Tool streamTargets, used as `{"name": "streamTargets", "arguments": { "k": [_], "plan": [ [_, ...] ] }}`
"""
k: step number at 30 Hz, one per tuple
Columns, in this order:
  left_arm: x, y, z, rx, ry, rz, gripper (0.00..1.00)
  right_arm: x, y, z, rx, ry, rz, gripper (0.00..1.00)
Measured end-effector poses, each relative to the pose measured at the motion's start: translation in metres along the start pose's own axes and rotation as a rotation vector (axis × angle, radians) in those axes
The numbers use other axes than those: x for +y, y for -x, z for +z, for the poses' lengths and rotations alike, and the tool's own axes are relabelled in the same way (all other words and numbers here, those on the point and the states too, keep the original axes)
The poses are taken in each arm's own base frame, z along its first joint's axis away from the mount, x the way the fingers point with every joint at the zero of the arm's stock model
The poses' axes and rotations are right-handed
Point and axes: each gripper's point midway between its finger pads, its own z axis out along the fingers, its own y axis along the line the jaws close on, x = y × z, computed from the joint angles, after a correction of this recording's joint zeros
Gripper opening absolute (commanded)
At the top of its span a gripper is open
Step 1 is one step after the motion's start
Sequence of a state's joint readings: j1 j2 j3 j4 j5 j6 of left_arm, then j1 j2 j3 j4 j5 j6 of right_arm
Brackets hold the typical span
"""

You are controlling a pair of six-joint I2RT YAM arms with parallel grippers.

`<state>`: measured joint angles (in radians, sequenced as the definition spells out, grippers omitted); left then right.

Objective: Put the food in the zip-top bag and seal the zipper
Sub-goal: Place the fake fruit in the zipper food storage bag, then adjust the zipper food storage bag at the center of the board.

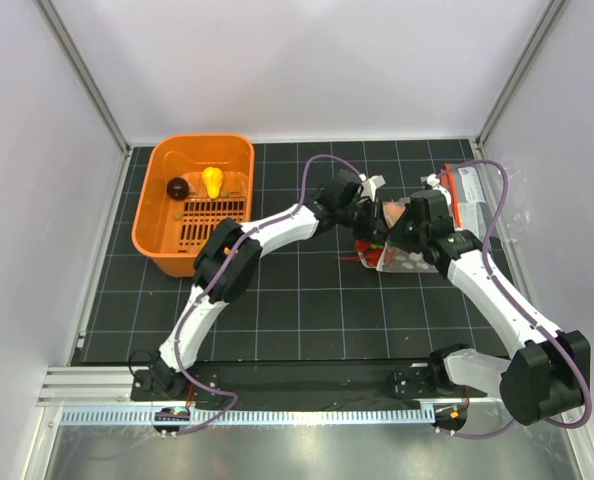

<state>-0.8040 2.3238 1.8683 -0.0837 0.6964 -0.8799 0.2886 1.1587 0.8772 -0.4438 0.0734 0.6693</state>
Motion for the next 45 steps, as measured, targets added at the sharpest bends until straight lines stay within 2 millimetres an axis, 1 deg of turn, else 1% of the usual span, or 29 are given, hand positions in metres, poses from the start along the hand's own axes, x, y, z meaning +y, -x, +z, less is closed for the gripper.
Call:
{"name": "streamTargets", "arguments": {
  "k": [1,2,3,4,6,7,10,13,18,20,22,25,27,31,35,37,40,43,45],
  "plan": [
    [0.002,-0.005,0.004,0.009,0.005,-0.004,0.17,0.000,0.000,0.000,-0.001,-0.001,0.004,0.01],
    [0.005,-0.008,0.008,0.017,0.010,-0.009,0.23,-0.001,-0.001,0.000,0.004,-0.005,0.007,0.01],
    [0.010,-0.012,0.010,0.023,0.021,-0.017,0.36,-0.002,-0.002,0.000,0.006,-0.008,0.010,0.01],
    [0.016,-0.014,0.012,0.030,0.029,-0.019,0.41,-0.001,-0.001,0.000,0.005,-0.006,0.016,0.01],
    [0.025,-0.021,0.012,0.047,0.056,-0.039,0.49,0.001,0.000,0.000,-0.002,-0.001,0.023,0.01],
    [0.028,-0.024,0.012,0.058,0.067,-0.039,0.55,0.001,0.001,0.000,-0.004,0.000,0.025,0.01],
    [0.033,-0.030,0.011,0.074,0.087,-0.022,0.65,0.000,0.001,0.001,-0.005,-0.004,0.035,0.01],
    [0.036,-0.034,0.009,0.089,0.106,-0.009,0.69,-0.001,0.000,0.001,-0.004,-0.009,0.041,0.01],
    [0.038,-0.036,-0.003,0.095,0.159,0.012,0.70,0.000,0.000,0.000,-0.006,-0.007,0.044,0.01],
    [0.039,-0.036,-0.012,0.087,0.193,0.023,0.69,0.002,0.000,-0.002,-0.003,0.007,0.045,0.01],
    [0.039,-0.038,-0.025,0.090,0.215,0.031,0.69,0.001,0.002,-0.003,-0.015,0.001,0.047,0.01],
    [0.030,-0.042,-0.044,0.091,0.231,0.045,0.69,-0.003,0.005,-0.002,-0.024,-0.011,0.053,0.01],
    [0.021,-0.041,-0.058,0.078,0.236,0.067,0.70,-0.004,0.005,-0.002,-0.027,-0.014,0.054,0.01],
    [0.007,-0.033,-0.081,0.030,0.260,0.112,0.69,-0.006,0.003,-0.001,-0.022,-0.019,0.051,0.01],
    [0.008,-0.014,-0.107,-0.063,0.319,0.145,0.66,-0.006,0.002,-0.001,-0.018,-0.020,0.043,0.02],
    [0.014,0.002,-0.118,-0.110,0.342,0.144,0.66,-0.007,0.001,-0.001,-0.017,-0.019,0.038,0.02],
    [0.037,0.020,-0.127,-0.150,0.384,0.117,0.66,-0.008,-0.001,0.000,-0.007,-0.023,0.024,0.03],
    [0.062,0.041,-0.121,-0.166,0.409,0.103,0.66,-0.011,-0.006,0.004,0.016,-0.037,0.018,0.03],
    [0.080,0.051,-0.109,-0.162,0.416,0.110,0.66,-0.014,-0.009,0.005,0.030,-0.048,0.014,0.03]
  ]
}}
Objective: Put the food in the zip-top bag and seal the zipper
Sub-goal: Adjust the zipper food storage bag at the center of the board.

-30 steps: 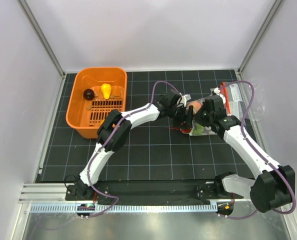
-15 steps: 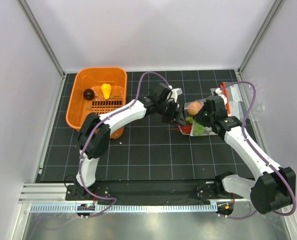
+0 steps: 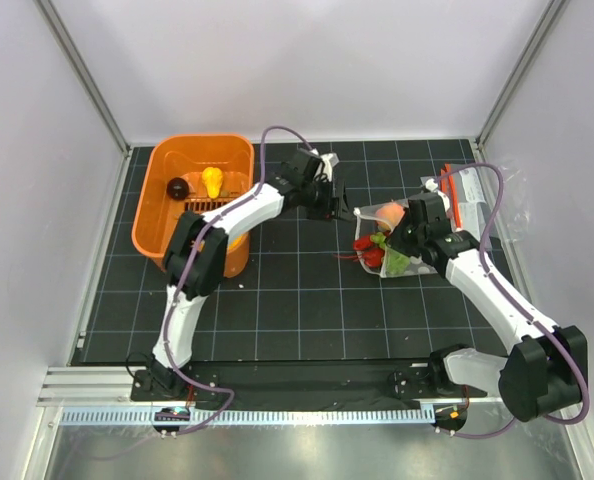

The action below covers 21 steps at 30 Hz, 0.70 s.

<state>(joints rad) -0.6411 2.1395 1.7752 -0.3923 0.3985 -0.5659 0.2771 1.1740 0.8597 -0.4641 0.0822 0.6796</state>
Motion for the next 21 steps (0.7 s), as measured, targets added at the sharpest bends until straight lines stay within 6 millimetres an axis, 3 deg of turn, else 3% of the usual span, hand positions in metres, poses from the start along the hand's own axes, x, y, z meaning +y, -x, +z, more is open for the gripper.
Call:
{"name": "streamTargets", "arguments": {
  "k": [5,11,13,17,21],
  "plan": [
    [0.015,-0.014,0.040,0.037,-0.023,0.005,0.67,-0.003,-0.004,0.000,0.017,-0.015,-0.006,0.03],
    [0.000,-0.005,0.057,-0.018,-0.114,0.019,0.67,0.001,0.002,0.000,0.014,-0.014,-0.010,0.03],
    [-0.009,0.004,0.058,-0.058,-0.155,0.019,0.64,0.004,0.005,-0.001,0.009,-0.010,-0.011,0.03],
    [-0.022,0.016,0.067,-0.111,-0.222,0.005,0.41,0.005,0.007,0.001,0.009,-0.010,-0.018,0.03],
    [-0.018,0.012,0.090,-0.108,-0.243,-0.034,0.35,0.009,0.006,0.004,0.026,-0.026,-0.044,0.04]
  ]
}}
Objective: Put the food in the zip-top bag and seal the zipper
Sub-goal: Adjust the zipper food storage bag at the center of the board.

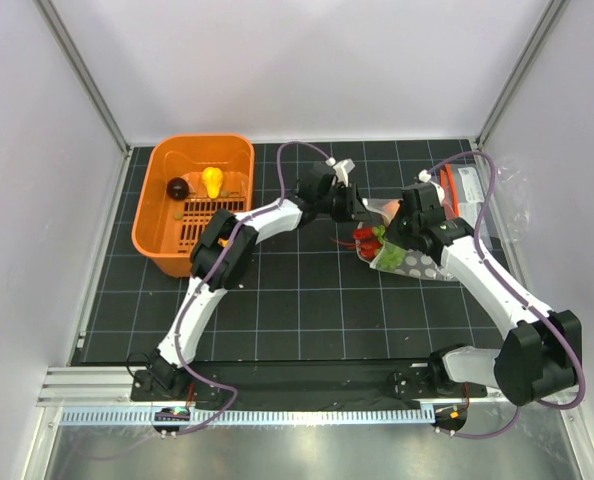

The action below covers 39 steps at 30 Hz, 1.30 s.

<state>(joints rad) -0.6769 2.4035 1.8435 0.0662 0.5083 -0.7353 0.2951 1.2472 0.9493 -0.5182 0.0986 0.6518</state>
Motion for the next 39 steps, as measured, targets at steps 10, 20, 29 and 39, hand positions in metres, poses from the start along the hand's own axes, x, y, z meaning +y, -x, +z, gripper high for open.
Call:
{"name": "streamTargets", "arguments": {
  "k": [10,20,29,39],
  "plan": [
    [0.006,-0.012,0.012,0.010,-0.004,-0.041,0.00,-0.004,0.000,-0.003,0.001,-0.080,-0.056,0.30],
    [0.013,-0.010,0.008,0.017,0.012,-0.084,0.00,-0.004,-0.034,-0.016,0.009,-0.182,-0.233,0.59],
    [0.013,-0.011,0.007,0.029,0.024,-0.120,0.00,-0.021,-0.070,-0.018,0.029,-0.256,-0.338,0.60],
    [0.014,-0.013,0.006,0.036,0.030,-0.127,0.00,-0.038,-0.089,0.010,0.091,-0.377,-0.384,0.60]
  ]
}}
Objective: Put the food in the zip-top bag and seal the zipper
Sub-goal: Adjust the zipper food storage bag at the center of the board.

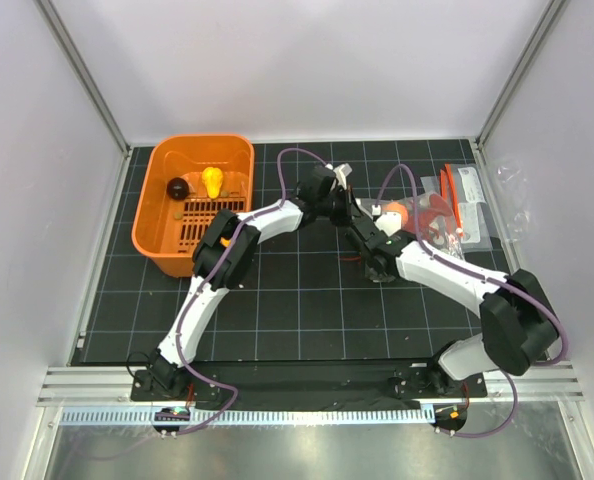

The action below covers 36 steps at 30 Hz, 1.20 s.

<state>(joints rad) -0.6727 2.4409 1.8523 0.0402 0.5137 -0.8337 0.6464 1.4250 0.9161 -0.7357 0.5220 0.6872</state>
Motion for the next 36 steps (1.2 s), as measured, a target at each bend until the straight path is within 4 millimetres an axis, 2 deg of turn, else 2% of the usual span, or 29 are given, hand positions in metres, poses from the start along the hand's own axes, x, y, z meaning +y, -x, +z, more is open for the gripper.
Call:
{"name": "streamTargets", "arguments": {
  "k": [8,12,13,16,19,23,25,28,31,34,36],
  "plan": [
    [0.001,-0.001,-0.001,0.007,0.003,-0.001,0.00,0.005,0.001,0.019,0.019,-0.070,-0.037,0.53],
    [0.000,-0.001,-0.001,0.008,0.003,0.002,0.00,0.002,0.003,0.026,0.024,-0.129,-0.068,0.30],
    [0.000,-0.001,-0.002,0.008,0.002,0.003,0.00,0.000,0.006,0.026,0.019,-0.143,-0.072,0.20],
    [0.001,-0.002,-0.003,0.012,0.008,0.009,0.00,-0.007,0.013,0.021,-0.002,-0.179,-0.078,0.01],
    [0.002,-0.002,-0.005,0.026,0.024,0.017,0.00,-0.012,0.018,0.014,-0.020,-0.191,-0.073,0.01],
    [-0.005,0.003,-0.016,0.046,0.054,0.015,0.00,-0.012,0.035,-0.006,-0.050,-0.158,-0.048,0.01],
    [-0.015,0.013,-0.028,0.050,0.069,0.002,0.00,-0.006,0.053,-0.023,-0.080,-0.109,-0.020,0.01],
    [-0.038,0.043,-0.055,0.020,0.079,-0.012,0.00,0.005,0.088,-0.051,-0.108,0.021,0.053,0.01],
    [-0.066,0.083,-0.102,-0.061,0.072,-0.024,0.00,0.003,0.115,-0.065,-0.108,0.128,0.148,0.01],
    [-0.103,0.117,-0.154,-0.155,0.039,-0.029,0.00,-0.002,0.124,-0.075,-0.110,0.215,0.197,0.01],
    [-0.131,0.130,-0.183,-0.204,0.006,-0.017,0.00,0.004,0.131,-0.088,-0.135,0.290,0.211,0.01]
  ]
}}
